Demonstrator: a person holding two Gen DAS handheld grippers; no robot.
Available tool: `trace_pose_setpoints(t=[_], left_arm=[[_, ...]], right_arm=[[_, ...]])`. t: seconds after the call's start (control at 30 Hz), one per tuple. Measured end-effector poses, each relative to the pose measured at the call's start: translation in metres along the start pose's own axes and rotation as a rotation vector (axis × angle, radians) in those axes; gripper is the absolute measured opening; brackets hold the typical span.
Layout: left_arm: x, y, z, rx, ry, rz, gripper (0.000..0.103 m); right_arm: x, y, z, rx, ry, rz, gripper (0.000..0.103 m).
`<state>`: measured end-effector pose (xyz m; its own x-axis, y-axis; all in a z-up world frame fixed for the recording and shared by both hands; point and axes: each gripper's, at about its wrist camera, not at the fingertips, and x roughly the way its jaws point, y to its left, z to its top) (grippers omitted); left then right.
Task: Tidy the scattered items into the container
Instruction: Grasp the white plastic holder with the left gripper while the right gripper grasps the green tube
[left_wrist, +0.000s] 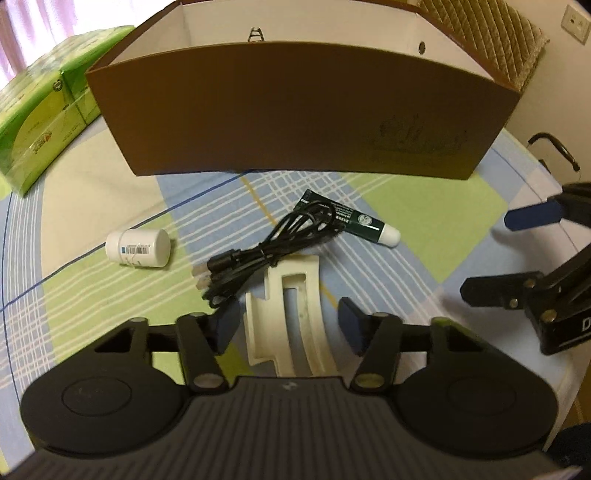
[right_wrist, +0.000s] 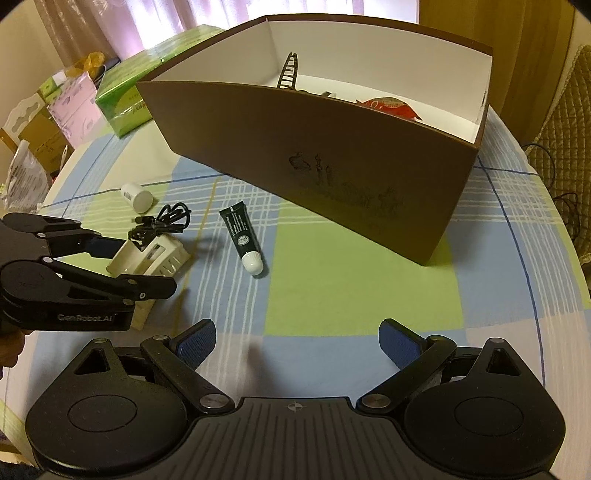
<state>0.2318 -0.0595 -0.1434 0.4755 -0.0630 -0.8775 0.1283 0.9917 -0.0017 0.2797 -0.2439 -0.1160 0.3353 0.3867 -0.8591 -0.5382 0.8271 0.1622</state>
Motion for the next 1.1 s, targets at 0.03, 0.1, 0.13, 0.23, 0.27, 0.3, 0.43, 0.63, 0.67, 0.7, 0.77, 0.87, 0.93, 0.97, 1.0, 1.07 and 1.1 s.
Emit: trace_pose_setpoints(t=[0.03, 0.1, 0.13, 0.23, 0.27, 0.3, 0.43, 0.63, 0.67, 0.7, 0.77, 0.87, 0.93, 0.97, 1.0, 1.07, 1.1], left_arm=[[0.001, 0.000, 0.000, 0.002, 0.001, 0.002, 0.038], [0.000, 0.000, -0.002, 0.011, -0.006, -0.001, 0.035], [-0.002, 0.000, -0.003, 0.019, -0.011, -0.003, 0.035], [-0.005, 0.003, -0.009, 0.021, -0.008, -0.010, 0.035], [-0.007, 0.004, -0.013, 0.019, -0.007, -0.008, 0.035], [-0.009, 0.006, -0.016, 0.013, -0.005, -0.002, 0.035], [-0.017, 0.021, -0.026, -0.036, 0.006, 0.043, 0.035], [-0.022, 0.052, -0.029, -0.160, 0.021, 0.132, 0.035], [-0.023, 0.056, -0.029, -0.176, 0.022, 0.139, 0.035], [-0.023, 0.059, -0.029, -0.191, 0.023, 0.145, 0.035], [-0.022, 0.065, -0.029, -0.216, 0.024, 0.149, 0.035], [-0.021, 0.065, -0.028, -0.218, 0.026, 0.157, 0.035], [-0.020, 0.063, -0.028, -0.201, 0.031, 0.165, 0.035], [-0.021, 0.063, -0.028, -0.199, 0.031, 0.165, 0.035], [-0.021, 0.063, -0.028, -0.198, 0.030, 0.165, 0.035], [-0.021, 0.062, -0.028, -0.199, 0.029, 0.163, 0.035], [-0.021, 0.062, -0.028, -0.199, 0.028, 0.161, 0.036]], right_arm=[[0.001, 0.000, 0.001, -0.003, 0.002, 0.002, 0.100], [0.003, 0.001, 0.003, -0.012, 0.005, 0.008, 0.100], [0.004, 0.001, 0.004, -0.016, 0.007, 0.012, 0.100], [0.008, 0.004, 0.007, -0.033, 0.008, 0.026, 0.100], [0.010, 0.005, 0.008, -0.039, 0.007, 0.031, 0.100], [0.011, 0.007, 0.009, -0.045, 0.005, 0.036, 0.100], [0.018, 0.014, 0.014, -0.074, -0.020, 0.056, 0.099], [0.035, 0.026, 0.026, -0.121, -0.061, 0.060, 0.099], [0.038, 0.028, 0.029, -0.125, -0.068, 0.059, 0.099], [0.041, 0.029, 0.032, -0.129, -0.074, 0.058, 0.089], [0.051, 0.030, 0.038, -0.124, -0.063, 0.059, 0.067], [0.064, 0.027, 0.044, -0.092, -0.052, 0.052, 0.066], [0.067, 0.028, 0.046, -0.105, -0.067, 0.043, 0.049], [0.067, 0.029, 0.047, -0.125, -0.073, 0.032, 0.043], [0.068, 0.030, 0.047, -0.148, -0.074, 0.016, 0.033], [0.067, 0.030, 0.047, -0.178, -0.068, -0.008, 0.024], [0.066, 0.029, 0.046, -0.182, -0.063, -0.011, 0.023]])
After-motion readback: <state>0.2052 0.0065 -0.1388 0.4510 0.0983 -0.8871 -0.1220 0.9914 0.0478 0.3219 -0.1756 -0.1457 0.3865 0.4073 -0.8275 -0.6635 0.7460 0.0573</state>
